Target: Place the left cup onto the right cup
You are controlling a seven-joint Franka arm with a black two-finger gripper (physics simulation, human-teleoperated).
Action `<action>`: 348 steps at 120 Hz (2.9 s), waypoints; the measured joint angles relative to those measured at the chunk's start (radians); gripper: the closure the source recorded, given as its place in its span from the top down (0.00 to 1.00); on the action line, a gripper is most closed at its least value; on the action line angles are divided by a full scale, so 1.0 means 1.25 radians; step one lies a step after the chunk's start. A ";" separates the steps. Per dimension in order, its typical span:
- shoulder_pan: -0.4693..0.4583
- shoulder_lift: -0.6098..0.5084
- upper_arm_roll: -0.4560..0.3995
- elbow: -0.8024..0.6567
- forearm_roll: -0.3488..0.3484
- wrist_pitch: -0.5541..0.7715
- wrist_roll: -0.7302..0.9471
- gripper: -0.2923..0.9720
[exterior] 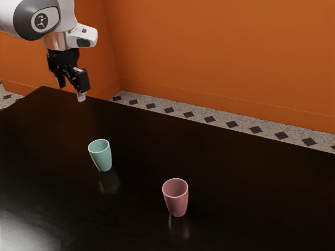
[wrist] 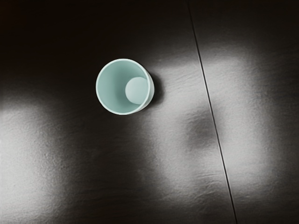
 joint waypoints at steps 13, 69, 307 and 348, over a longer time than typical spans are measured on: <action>0.002 0.001 0.000 0.000 0.000 0.000 0.001 0.77; 0.033 0.054 0.001 -0.032 -0.010 0.037 -0.001 0.77; 0.092 0.334 0.006 -0.108 -0.146 0.411 -0.120 0.77; 0.092 0.372 0.006 -0.087 -0.146 0.433 -0.112 0.77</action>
